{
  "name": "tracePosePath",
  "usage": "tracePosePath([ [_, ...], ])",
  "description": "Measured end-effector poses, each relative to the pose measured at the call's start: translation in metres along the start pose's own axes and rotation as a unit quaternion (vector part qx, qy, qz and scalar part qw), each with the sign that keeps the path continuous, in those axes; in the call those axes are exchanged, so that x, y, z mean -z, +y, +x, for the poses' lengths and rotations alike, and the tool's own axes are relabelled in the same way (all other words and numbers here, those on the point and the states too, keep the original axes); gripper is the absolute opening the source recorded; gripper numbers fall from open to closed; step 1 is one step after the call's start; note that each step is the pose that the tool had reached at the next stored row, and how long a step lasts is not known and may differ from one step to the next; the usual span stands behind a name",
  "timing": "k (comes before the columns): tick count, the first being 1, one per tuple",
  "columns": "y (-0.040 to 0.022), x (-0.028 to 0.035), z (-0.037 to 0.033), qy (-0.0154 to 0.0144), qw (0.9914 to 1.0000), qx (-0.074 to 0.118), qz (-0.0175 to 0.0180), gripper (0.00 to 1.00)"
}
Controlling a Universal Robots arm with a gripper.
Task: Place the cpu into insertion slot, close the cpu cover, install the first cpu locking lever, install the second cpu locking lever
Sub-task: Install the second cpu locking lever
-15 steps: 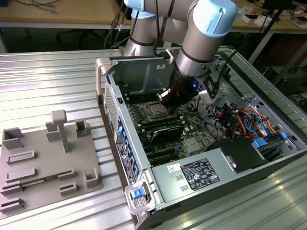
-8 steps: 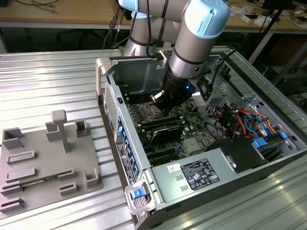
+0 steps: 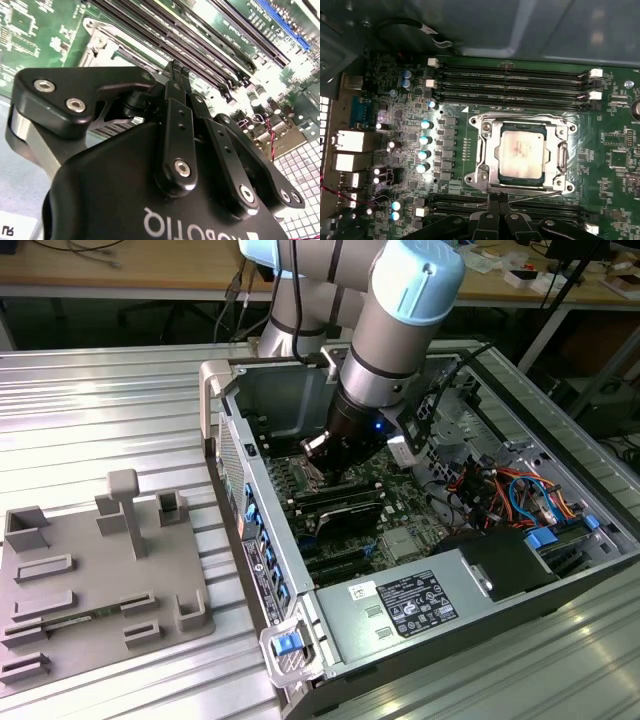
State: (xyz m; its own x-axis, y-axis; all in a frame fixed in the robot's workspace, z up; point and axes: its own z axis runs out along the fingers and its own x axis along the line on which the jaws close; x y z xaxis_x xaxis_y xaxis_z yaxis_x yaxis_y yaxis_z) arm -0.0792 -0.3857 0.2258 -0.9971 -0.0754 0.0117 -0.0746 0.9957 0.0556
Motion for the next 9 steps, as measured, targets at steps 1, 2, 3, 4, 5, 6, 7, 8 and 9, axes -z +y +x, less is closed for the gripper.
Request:
tracePosePath([
  [1,0.0003,-0.0011,0.0036,0.0002,1.00000,0.000,0.0001,0.11],
  [2,0.0006,-0.0020,0.0060,0.0002,1.00000,0.000,0.0000,0.11],
  [3,0.0008,-0.0031,0.0082,0.0002,1.00000,0.000,-0.0001,0.11],
  [4,0.0010,-0.0043,0.0098,0.0002,1.00000,0.000,-0.0001,0.11],
  [5,0.0012,-0.0060,0.0111,0.0003,1.00000,0.000,0.0000,0.11],
  [6,0.0013,-0.0073,0.0117,0.0003,1.00000,0.000,-0.0001,0.11],
  [7,0.0014,-0.0090,0.0124,0.0003,1.00000,0.000,0.0000,0.11],
  [8,0.0015,-0.0103,0.0129,0.0003,1.00000,0.000,0.0000,0.11],
  [9,0.0015,-0.0117,0.0138,0.0003,1.00000,0.000,0.0000,0.11],
])
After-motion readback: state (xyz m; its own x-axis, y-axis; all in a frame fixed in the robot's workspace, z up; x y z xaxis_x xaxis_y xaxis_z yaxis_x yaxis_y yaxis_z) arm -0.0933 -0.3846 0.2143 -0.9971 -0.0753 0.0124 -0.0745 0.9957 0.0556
